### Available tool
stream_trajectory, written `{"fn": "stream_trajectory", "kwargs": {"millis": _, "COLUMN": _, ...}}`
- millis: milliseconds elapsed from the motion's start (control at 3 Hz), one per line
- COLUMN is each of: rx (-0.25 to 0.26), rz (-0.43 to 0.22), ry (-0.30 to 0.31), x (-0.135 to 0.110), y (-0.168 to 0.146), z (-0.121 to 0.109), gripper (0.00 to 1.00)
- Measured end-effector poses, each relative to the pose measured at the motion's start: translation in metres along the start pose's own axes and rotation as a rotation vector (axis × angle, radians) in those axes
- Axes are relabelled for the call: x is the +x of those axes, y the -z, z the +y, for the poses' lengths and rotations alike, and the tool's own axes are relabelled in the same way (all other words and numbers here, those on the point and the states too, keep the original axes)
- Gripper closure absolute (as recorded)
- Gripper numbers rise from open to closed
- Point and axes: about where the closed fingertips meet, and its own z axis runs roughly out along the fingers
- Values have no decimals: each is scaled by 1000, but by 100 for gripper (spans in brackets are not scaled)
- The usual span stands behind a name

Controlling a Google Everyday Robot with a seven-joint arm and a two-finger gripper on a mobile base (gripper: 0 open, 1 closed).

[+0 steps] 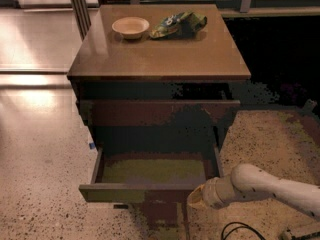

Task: Close middle drawer

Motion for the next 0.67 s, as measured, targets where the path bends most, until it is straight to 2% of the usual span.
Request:
{"fn": "stream_trajectory", "kwargs": {"millis": 333, "rx": 0, "rz": 0, "ry": 0, "x": 0, "y": 0, "z": 0, "gripper": 100}}
{"fn": "stream_trajectory", "kwargs": {"millis": 667, "rx": 21, "rz": -11, "ry": 34, "x": 0, "y": -7, "z": -20, "gripper": 100}}
